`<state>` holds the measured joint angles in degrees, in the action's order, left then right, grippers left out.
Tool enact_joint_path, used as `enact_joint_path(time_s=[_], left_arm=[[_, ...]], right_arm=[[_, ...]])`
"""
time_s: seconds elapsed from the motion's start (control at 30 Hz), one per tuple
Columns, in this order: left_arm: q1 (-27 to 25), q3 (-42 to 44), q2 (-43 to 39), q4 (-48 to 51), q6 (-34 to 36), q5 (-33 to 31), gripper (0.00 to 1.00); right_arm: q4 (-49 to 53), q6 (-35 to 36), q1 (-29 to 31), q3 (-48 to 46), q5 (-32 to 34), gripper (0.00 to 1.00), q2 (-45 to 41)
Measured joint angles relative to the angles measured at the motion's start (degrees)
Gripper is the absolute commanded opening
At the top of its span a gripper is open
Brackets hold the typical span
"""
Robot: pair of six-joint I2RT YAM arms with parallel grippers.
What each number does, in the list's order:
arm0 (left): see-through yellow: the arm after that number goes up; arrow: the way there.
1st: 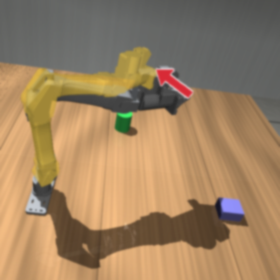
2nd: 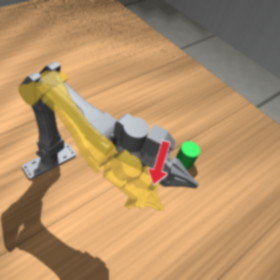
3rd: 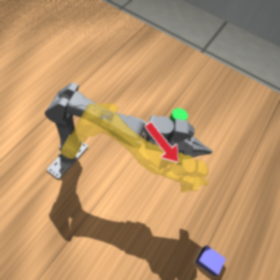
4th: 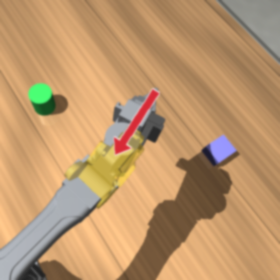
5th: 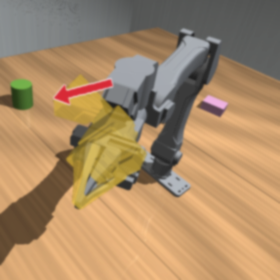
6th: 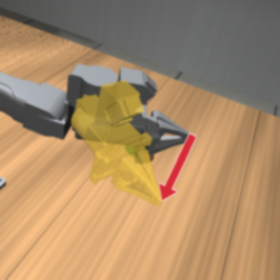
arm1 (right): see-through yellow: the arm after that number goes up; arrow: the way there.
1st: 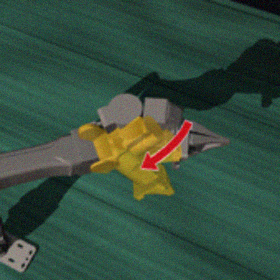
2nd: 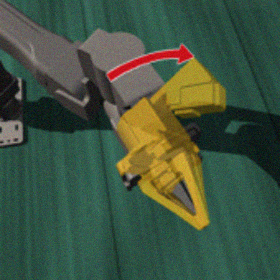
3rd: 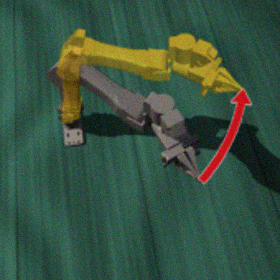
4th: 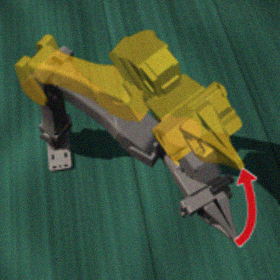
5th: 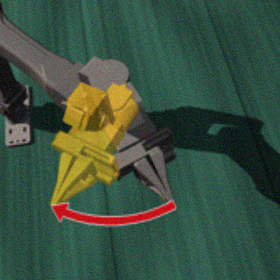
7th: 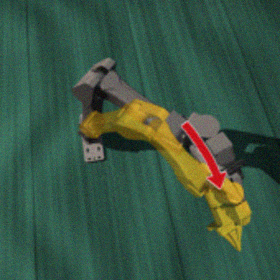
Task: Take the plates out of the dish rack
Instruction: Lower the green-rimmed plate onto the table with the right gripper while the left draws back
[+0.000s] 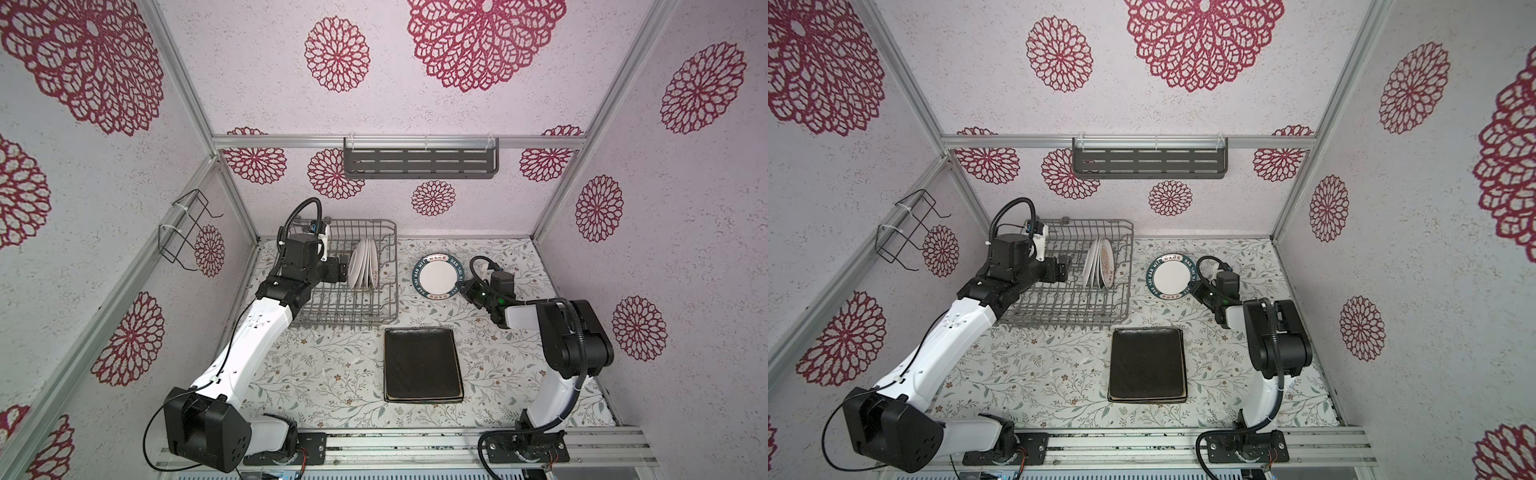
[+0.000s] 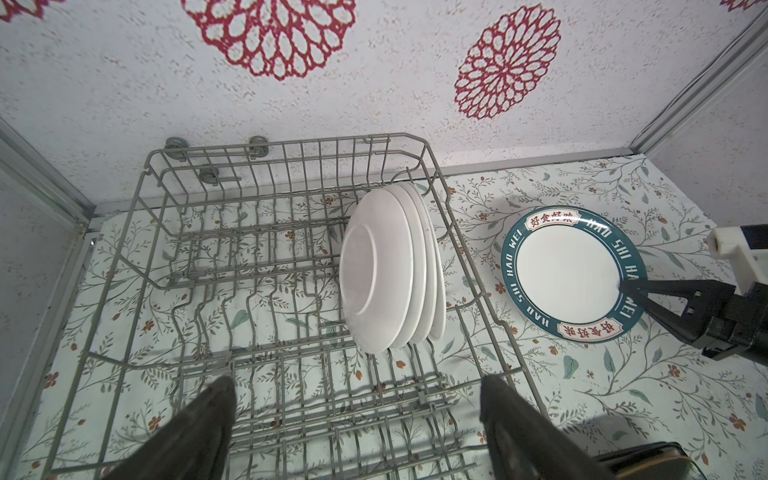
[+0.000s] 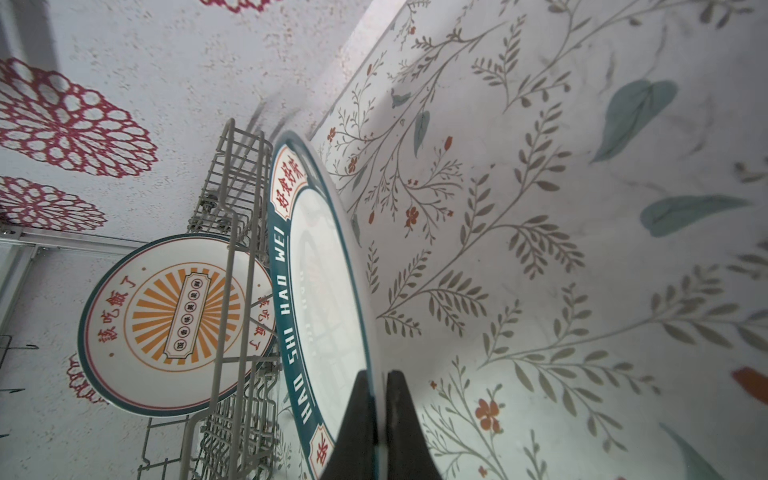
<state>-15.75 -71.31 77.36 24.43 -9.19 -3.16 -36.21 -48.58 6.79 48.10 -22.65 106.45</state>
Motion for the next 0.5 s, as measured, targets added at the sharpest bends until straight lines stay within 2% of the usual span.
enact_joint_path(time_s=[0.27, 0.5], left_arm=[[0.0, 0.0, 1.1, 0.3, 0.4, 0.4, 0.93], [0.0, -0.1, 2.6, 1.2, 1.8, 0.9, 0.93]], right_arm=[[0.1, -0.6, -0.5, 0.9, 0.0, 0.0, 2.7], [0.1, -0.7, -0.9, 2.3, 0.0, 0.06, 3.8]])
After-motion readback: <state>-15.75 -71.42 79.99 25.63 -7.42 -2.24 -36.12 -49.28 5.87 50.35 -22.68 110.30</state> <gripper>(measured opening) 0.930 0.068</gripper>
